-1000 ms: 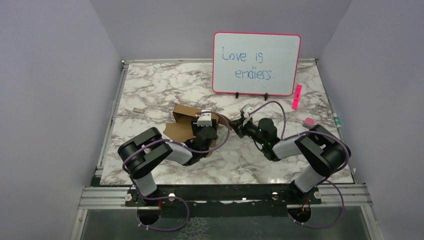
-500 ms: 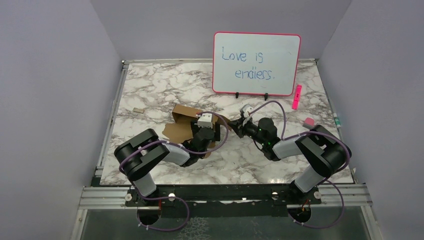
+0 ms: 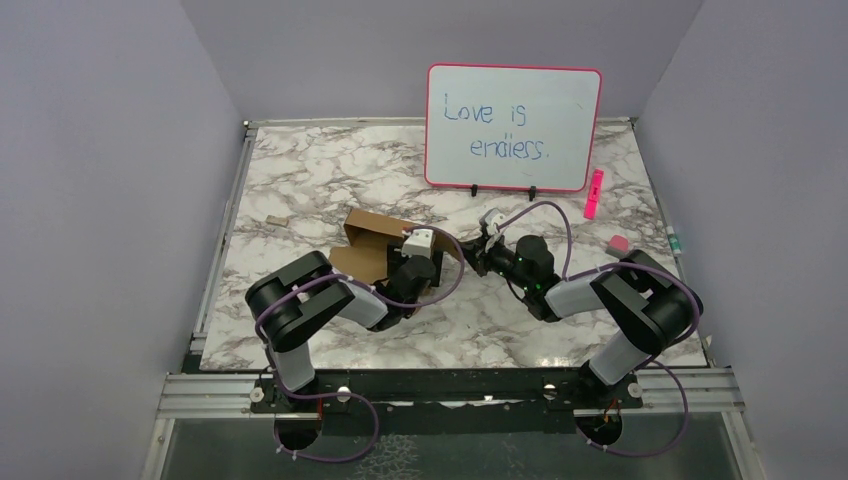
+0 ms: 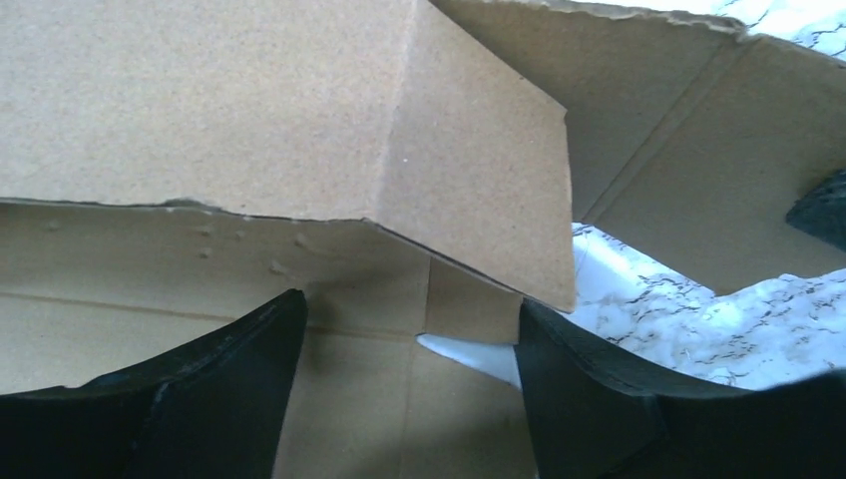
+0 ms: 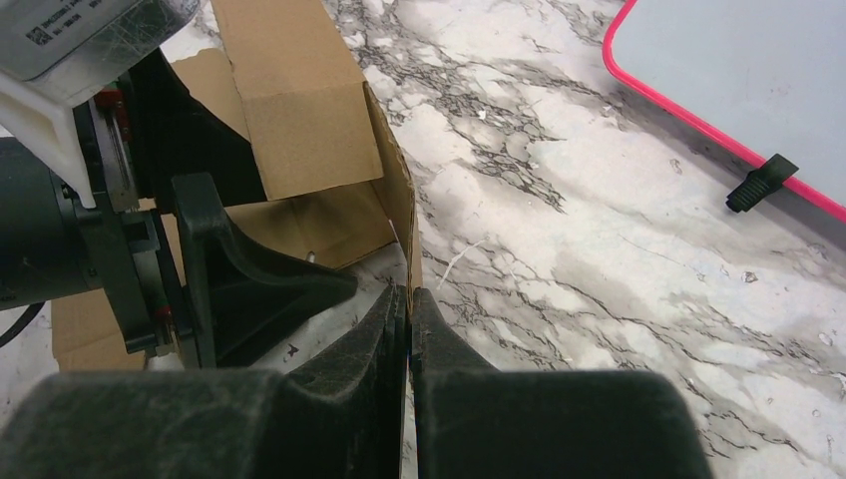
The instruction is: Fold the paper box
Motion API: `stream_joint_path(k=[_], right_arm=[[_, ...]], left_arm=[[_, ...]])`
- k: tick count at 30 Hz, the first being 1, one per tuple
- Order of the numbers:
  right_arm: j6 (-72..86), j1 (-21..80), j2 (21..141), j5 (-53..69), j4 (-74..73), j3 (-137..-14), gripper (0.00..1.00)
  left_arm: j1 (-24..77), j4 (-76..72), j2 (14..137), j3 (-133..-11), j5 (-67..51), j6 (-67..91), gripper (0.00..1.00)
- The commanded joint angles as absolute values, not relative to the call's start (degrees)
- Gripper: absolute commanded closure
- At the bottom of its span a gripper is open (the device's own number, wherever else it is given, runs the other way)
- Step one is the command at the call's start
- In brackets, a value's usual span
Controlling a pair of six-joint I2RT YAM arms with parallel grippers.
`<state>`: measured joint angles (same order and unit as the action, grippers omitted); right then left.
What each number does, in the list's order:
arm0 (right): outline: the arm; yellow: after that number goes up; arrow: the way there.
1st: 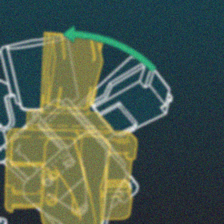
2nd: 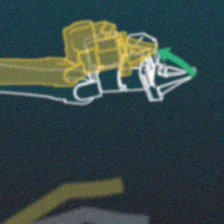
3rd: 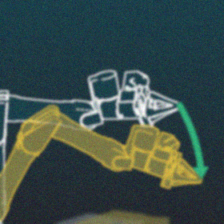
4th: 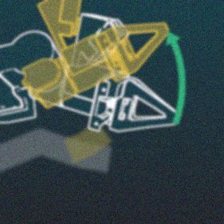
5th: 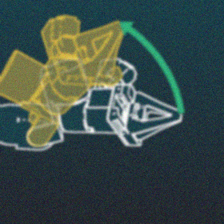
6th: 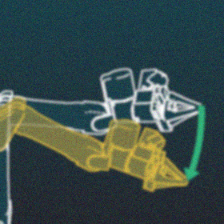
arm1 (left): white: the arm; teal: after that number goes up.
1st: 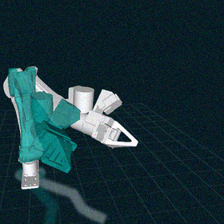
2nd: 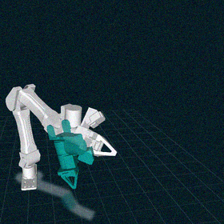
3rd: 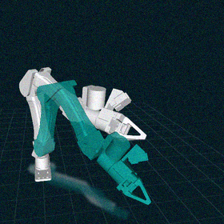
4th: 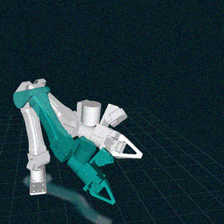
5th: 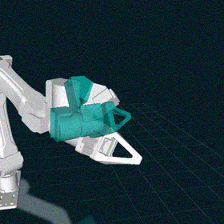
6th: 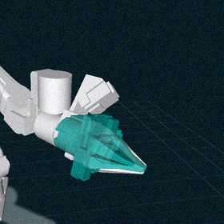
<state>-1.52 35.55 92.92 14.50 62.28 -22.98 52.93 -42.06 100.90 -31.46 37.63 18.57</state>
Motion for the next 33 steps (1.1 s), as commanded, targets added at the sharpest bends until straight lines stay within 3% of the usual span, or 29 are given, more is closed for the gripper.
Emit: stream_joint_path(k=[1,6,14,18,22,27,33], right_arm=[[-1.18,35.78,93.04,15.96,62.3,-23.91,0.9],[-1.0,35.81,93.09,16.48,62.23,-23.99,0.9],[1.17,35.83,92.67,18.69,62.32,-24.3,0.85],[2.53,35.7,89.63,17.03,61.34,-23.63,0.69],[1.81,35.6,84.45,13.83,56.64,-23.76,0.6],[0.87,34.65,82.44,9.27,53.35,-24.28,0.58],[1.35,34.63,90.55,3.88,46.09,-30.62,0.64]], left_arm=[[51.33,-41.31,99.05,-31.55,39.29,19.36,0.32],[49.15,-41.31,97.83,-30.41,35.41,21.59,0.48],[47.97,-41.44,98.8,-29.23,30.6,24.83,0.56],[47.64,-41.48,99.21,-28.6,29.51,25.61,0.57],[47.08,-41.48,99.06,-28.02,28.31,26.0,0.57],[46.45,-41.78,99.22,-27.69,26.83,26.85,0.57],[45.99,-42.08,99.05,-27.1,25.79,27.38,0.56]])
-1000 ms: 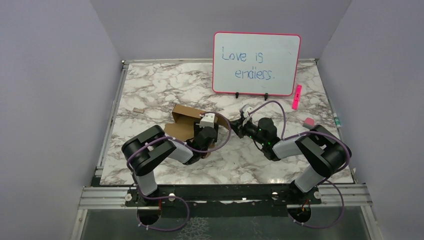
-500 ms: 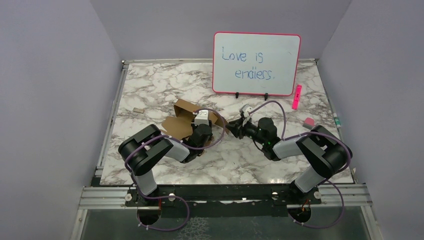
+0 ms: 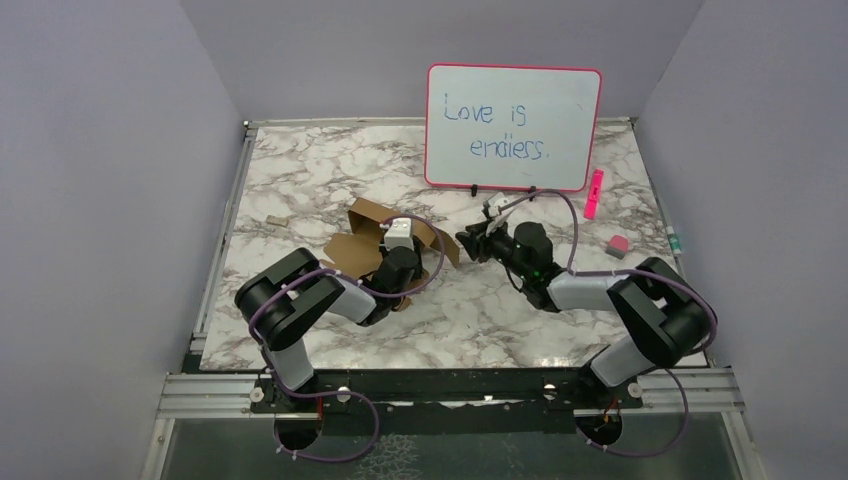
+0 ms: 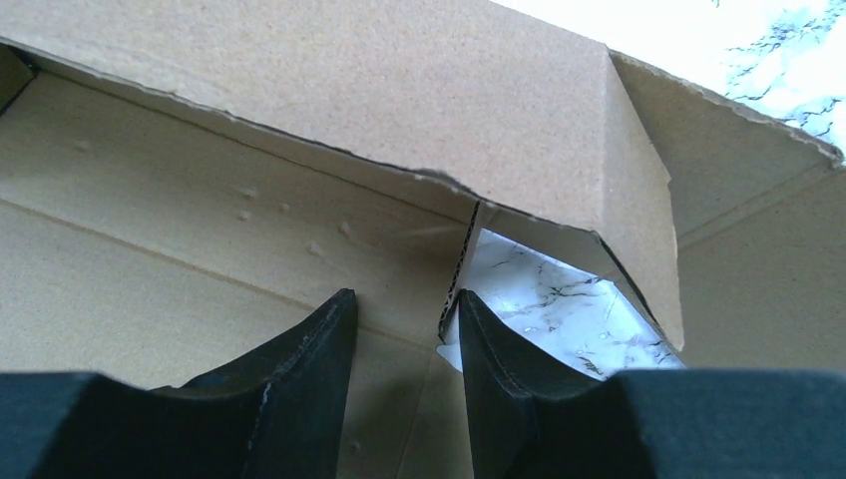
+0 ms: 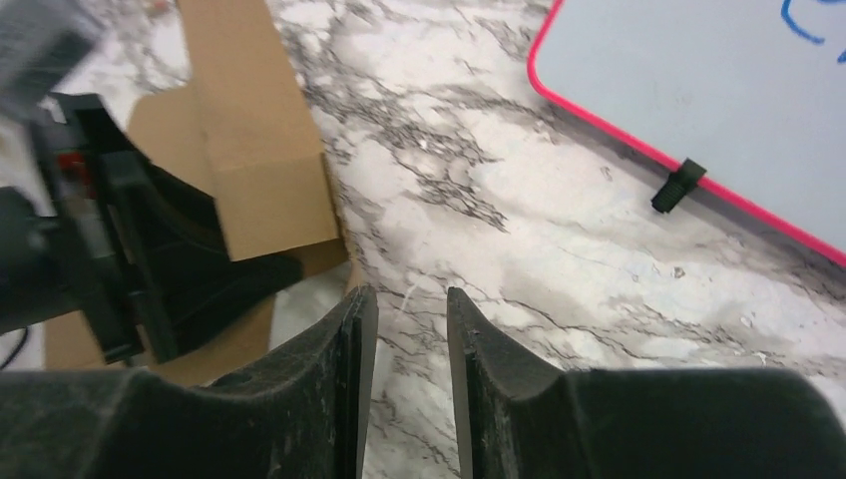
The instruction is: Fold the paper box
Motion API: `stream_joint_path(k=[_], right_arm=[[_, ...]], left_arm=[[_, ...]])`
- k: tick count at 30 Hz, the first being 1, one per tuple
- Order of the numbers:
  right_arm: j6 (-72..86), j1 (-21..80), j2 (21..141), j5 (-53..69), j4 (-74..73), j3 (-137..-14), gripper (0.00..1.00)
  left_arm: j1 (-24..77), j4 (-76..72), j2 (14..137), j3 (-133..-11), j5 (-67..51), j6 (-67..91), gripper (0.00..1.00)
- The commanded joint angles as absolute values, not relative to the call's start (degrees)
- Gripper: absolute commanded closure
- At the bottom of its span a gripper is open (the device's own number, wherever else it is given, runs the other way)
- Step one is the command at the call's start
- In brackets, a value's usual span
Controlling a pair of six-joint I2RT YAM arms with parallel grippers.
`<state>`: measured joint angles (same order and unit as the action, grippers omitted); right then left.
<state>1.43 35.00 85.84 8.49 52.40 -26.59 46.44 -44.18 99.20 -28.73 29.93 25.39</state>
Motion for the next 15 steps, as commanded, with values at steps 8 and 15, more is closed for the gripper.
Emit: stream_joint_path(k=[8,15], right_arm=[[3.32,34.63,99.44,17.91,47.2,-35.19,0.68],[5.42,34.65,103.66,26.67,48.55,-38.52,0.69]], left_arm=[[45.88,-42.76,100.26,-26.76,24.21,28.62,0.55],[45.83,-43.24,100.31,-26.2,23.87,29.22,0.55]])
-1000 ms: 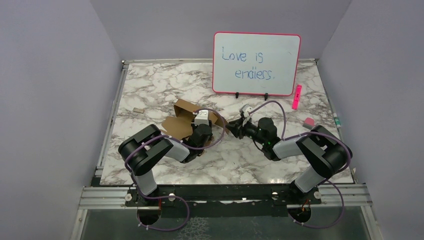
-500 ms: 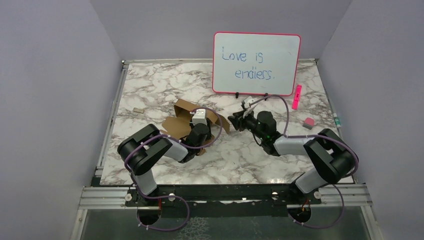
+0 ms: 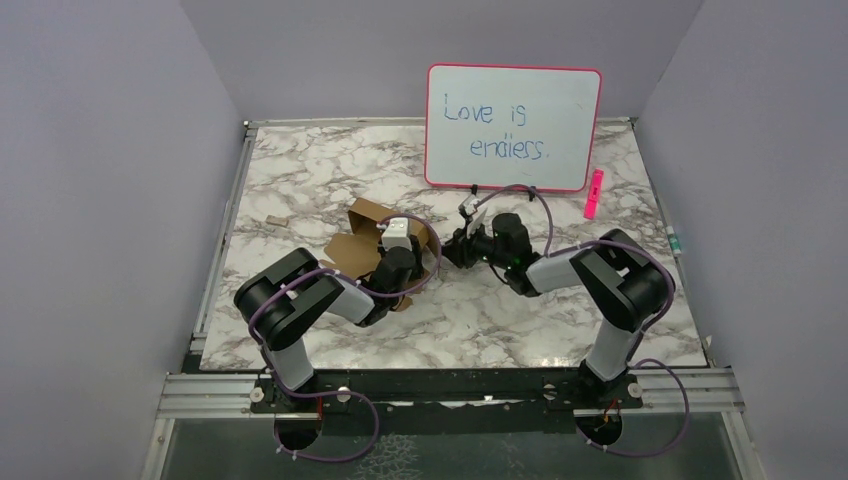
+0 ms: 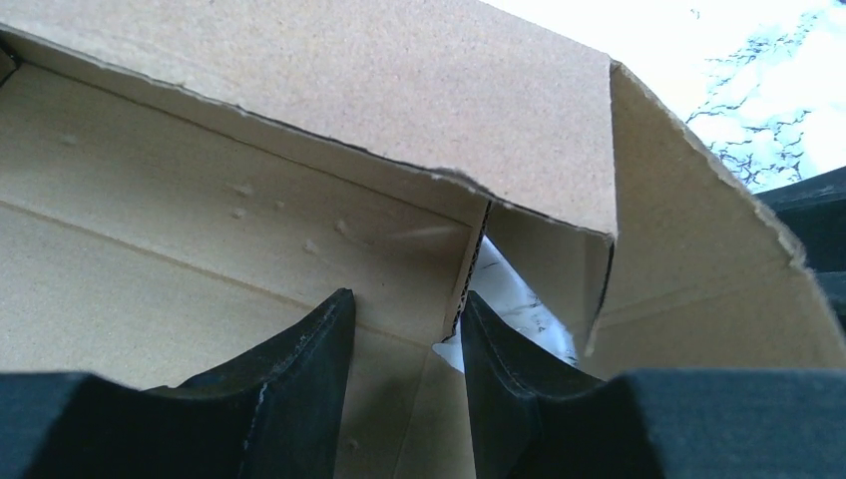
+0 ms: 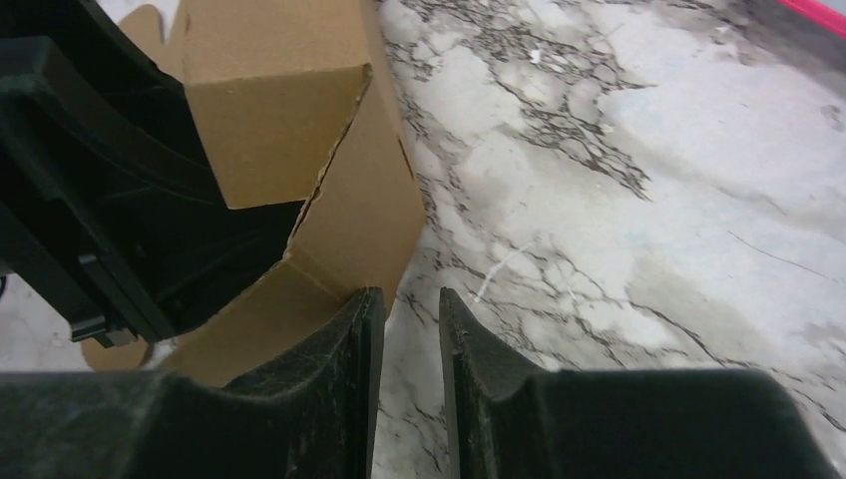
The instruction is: Fold the paper box
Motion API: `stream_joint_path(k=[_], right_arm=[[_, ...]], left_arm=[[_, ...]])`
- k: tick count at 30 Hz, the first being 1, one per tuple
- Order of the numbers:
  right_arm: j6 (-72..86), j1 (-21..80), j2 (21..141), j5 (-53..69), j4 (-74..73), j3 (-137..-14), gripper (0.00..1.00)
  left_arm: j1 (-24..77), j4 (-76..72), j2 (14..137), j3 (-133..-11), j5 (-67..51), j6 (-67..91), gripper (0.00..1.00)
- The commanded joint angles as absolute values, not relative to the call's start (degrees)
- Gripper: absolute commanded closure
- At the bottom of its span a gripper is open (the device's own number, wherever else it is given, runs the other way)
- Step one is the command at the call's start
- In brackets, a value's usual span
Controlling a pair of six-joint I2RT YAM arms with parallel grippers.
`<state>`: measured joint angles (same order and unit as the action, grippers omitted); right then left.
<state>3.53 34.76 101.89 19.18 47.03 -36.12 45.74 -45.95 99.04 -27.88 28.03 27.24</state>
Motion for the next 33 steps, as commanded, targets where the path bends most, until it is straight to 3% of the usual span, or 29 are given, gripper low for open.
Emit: stream_joint_path(k=[1,18,33], right_arm=[[5.61,34.65,104.07,27.58,48.6,-38.94,0.69],[10.84,34.7,108.78,32.87,55.51,-40.08,0.69],[10.91,34.72,109.97,33.49,58.09,-38.46,0.69]], left_arm=[[45.8,-43.29,100.29,-26.13,23.82,29.26,0.55],[45.79,-43.97,98.25,-25.81,20.83,29.97,0.54],[45.79,-40.5,88.89,-23.97,19.37,31.58,0.43]])
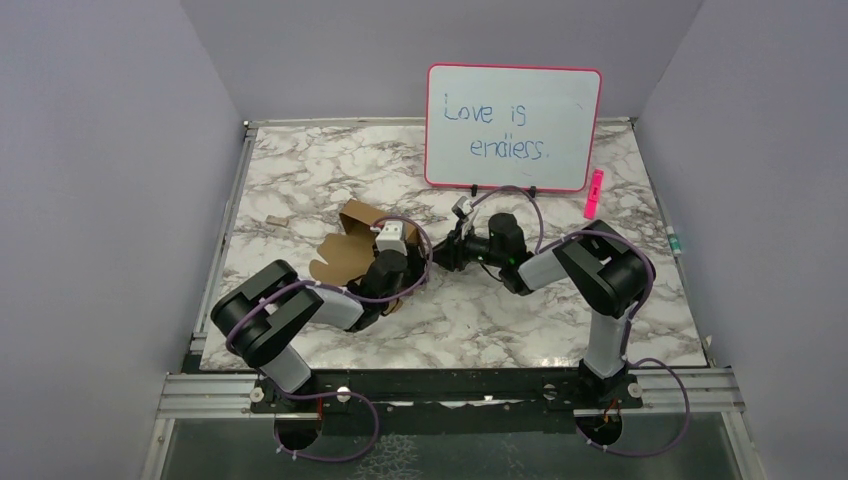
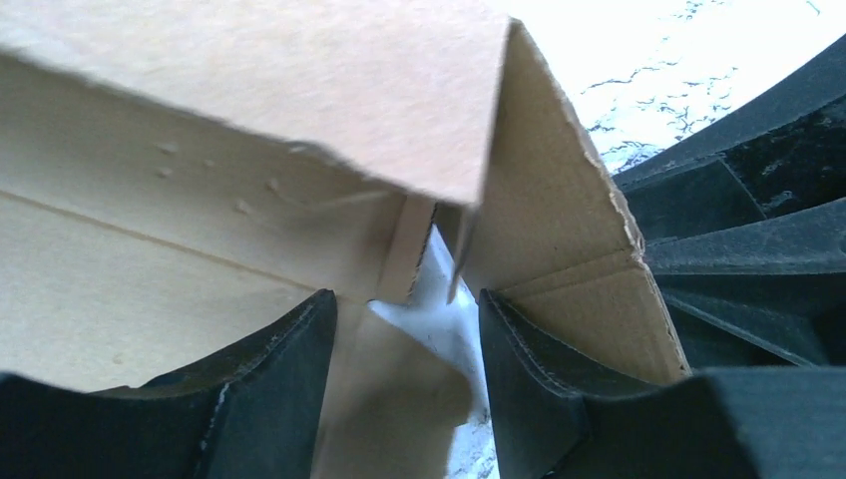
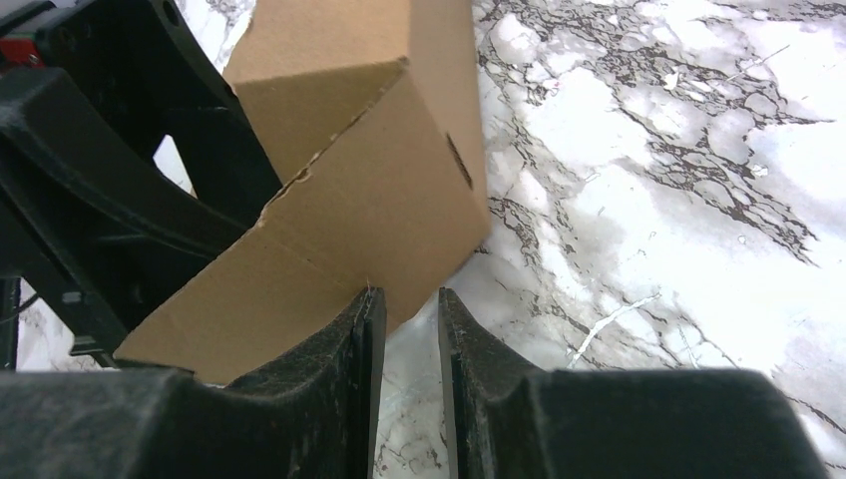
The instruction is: Fold the paper box
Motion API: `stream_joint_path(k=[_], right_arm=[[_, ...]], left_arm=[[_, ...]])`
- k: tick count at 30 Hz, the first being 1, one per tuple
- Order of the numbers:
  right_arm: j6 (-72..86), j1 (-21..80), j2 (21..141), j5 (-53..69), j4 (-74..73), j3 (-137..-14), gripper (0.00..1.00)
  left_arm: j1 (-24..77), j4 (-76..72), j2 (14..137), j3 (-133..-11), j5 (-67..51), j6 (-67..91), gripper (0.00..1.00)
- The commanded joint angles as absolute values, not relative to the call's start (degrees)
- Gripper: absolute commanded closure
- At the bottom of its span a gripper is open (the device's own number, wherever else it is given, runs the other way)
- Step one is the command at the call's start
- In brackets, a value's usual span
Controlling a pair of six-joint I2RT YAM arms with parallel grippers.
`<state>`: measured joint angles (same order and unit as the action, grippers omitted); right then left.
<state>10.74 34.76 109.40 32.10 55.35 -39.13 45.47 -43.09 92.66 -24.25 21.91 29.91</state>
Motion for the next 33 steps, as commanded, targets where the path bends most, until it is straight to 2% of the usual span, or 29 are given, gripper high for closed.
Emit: stream_joint_path(k=[1,13,21,27,33], right_arm=[[10.9,34.71,109.9,33.49,58.22,-38.32,0.69],[11.86,34.72,110.52,35.86,59.94,-37.91,0.69],[12.33,34.82,109.91,36.81,60.62,-36.92,0.69],[12.48,35.44,109.29,36.16,60.32,-36.83,0.69],[12.45,36.09,108.51,35.4,59.53,-37.06,0.68]], left_arm=[[45.79,-39.57,88.07,-23.99,19.46,31.63,0.42],[45.79,-24.68,76.47,-23.53,21.57,33.4,0.41],[45.46,-8.67,67.05,-23.31,25.32,35.99,0.49],[44.07,-7.0,65.9,-19.29,24.25,39.24,0.55],[44.01,-7.45,67.39,-18.47,23.07,39.64,0.57]])
